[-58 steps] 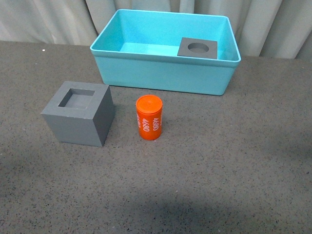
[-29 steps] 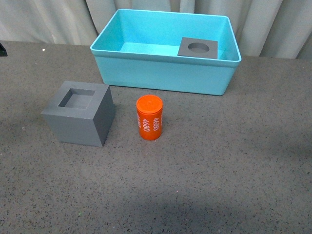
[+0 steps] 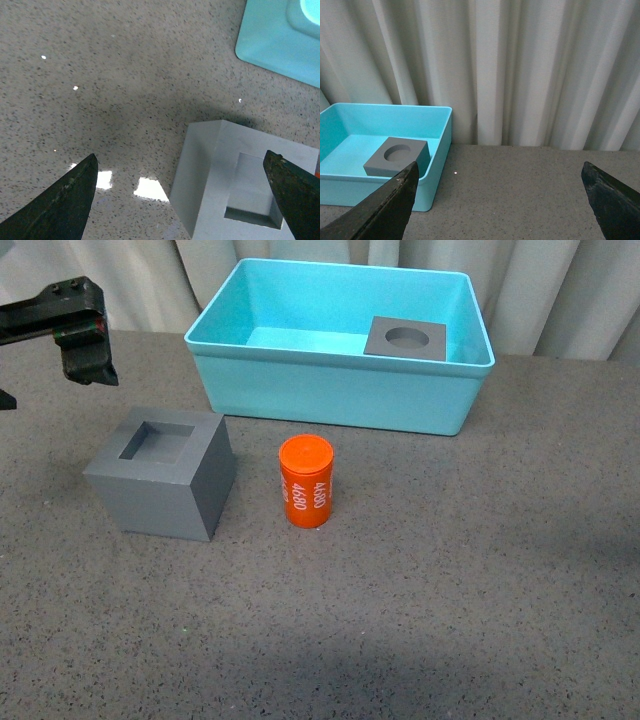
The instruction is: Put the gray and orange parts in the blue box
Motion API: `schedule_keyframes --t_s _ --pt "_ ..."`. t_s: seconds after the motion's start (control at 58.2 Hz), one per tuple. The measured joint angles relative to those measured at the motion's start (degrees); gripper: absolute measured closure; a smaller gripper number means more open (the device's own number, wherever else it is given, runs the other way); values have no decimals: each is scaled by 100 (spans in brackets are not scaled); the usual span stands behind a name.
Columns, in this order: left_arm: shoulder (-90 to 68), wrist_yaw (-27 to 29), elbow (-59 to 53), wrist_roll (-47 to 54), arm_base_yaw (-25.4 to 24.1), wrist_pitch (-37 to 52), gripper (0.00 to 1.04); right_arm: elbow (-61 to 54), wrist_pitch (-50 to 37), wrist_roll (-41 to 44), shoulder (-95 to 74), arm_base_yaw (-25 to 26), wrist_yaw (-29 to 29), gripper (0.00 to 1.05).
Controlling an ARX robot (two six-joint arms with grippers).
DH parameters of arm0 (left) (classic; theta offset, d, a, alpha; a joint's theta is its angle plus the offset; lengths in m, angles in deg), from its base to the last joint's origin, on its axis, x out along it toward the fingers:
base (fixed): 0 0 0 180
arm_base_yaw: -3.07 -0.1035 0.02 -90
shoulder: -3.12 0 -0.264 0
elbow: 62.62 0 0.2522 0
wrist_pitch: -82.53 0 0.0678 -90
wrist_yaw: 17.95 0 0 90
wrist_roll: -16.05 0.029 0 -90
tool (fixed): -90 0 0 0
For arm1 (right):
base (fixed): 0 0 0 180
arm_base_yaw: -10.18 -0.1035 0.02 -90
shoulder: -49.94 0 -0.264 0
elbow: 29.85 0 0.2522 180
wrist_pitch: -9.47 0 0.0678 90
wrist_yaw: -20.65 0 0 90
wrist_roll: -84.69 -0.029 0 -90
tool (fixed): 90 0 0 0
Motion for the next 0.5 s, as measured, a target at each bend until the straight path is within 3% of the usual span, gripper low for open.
schedule_keyframes --t_s 0.498 --pt "-691 -238 391 170 166 -474 7 0 0 -2 0 0 0 10"
